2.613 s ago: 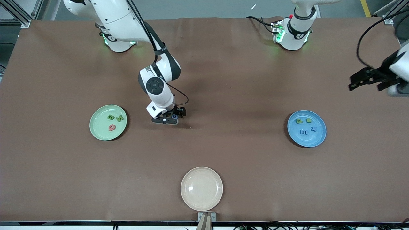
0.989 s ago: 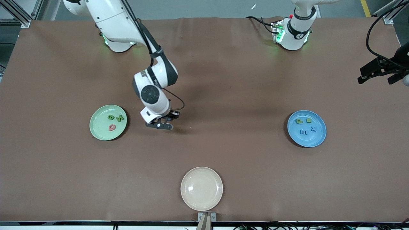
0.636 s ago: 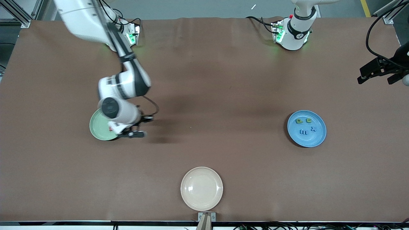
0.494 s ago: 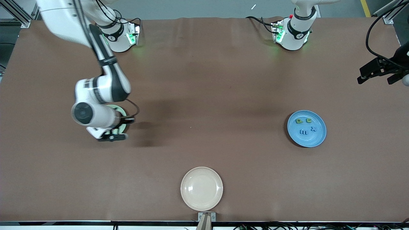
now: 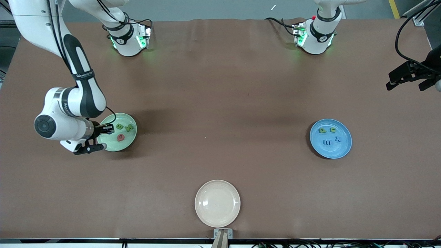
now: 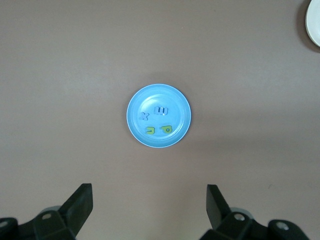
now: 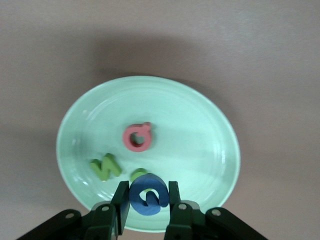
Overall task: Sort upper and lower case letters into plates
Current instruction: 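Carry the c into the green plate and open the right gripper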
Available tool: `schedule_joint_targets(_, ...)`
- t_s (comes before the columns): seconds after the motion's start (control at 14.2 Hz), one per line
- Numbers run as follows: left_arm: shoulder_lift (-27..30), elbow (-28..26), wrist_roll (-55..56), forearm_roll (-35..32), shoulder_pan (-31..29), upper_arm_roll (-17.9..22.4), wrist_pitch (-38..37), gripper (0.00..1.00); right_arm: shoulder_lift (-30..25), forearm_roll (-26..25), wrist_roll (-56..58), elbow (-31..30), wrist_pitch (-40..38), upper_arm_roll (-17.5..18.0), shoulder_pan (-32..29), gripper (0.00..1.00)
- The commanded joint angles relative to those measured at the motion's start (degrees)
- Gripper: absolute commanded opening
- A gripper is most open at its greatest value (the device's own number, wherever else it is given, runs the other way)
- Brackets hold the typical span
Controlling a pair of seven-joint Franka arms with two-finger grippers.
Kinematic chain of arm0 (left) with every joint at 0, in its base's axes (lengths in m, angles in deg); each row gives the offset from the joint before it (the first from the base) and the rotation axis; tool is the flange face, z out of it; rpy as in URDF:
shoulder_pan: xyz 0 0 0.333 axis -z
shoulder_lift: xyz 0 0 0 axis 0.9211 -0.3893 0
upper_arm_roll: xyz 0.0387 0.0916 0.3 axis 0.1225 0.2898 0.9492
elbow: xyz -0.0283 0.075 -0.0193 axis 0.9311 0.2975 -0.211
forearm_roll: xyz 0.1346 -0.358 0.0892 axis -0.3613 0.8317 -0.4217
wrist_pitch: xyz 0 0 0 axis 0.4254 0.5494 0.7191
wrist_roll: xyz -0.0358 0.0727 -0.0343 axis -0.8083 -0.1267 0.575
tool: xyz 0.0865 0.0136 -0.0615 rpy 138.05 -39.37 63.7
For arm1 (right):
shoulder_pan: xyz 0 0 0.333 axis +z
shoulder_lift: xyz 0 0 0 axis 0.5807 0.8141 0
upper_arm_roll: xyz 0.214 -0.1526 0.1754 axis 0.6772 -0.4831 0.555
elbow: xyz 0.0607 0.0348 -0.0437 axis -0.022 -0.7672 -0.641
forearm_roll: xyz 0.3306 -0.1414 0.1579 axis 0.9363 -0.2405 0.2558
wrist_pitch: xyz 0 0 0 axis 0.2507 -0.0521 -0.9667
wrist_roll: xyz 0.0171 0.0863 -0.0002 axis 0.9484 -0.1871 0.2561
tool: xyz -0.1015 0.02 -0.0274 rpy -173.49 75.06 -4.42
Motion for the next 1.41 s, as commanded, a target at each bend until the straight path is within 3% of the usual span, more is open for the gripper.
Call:
schedule_joint_targets(0.0,-0.2,1.1,0.2,0.5,0.0,0.0,-0.6,1.0,-0.4,-1.0,1.5,-1.9,2.5,1.2,-2.1,0.01)
schedule_joint_targets(0.64,-0.2,1.1,0.2,0.5,0.0,0.0,-0.6,1.0,2.8,-0.8,1.4,-4.0,9.3,1.3,-2.9,0.04)
schedule_joint_targets(0.71,-0.2,1.1,0.2,0.5,0.0,0.0,-0.6,1.0,3.1,-0.8,1.4,-4.0,9.7,1.3,-2.9,0.12)
schedule_joint_targets(0.78,-0.2,1.1,0.2,0.5,0.0,0.0,-0.6,1.0,3.0,-0.8,1.3,-3.9,9.7,1.3,-2.8,0.61)
schedule_joint_targets(0.85,-0.2,1.1,0.2,0.5,0.0,0.0,-0.6,1.0,3.0,-0.7,1.2,-3.9,9.2,1.3,-2.8,0.98)
schedule_joint_targets(1.06,-0.2,1.1,0.2,0.5,0.0,0.0,-0.6,1.0,2.0,0.3,-1.7,-3.8,8.6,1.4,-2.3,1.0)
schedule_joint_targets(1.34,-0.2,1.1,0.2,0.5,0.0,0.0,-0.6,1.0,-1.1,0.2,-12.0,-1.0,0.8,1.5,0.7,1.0)
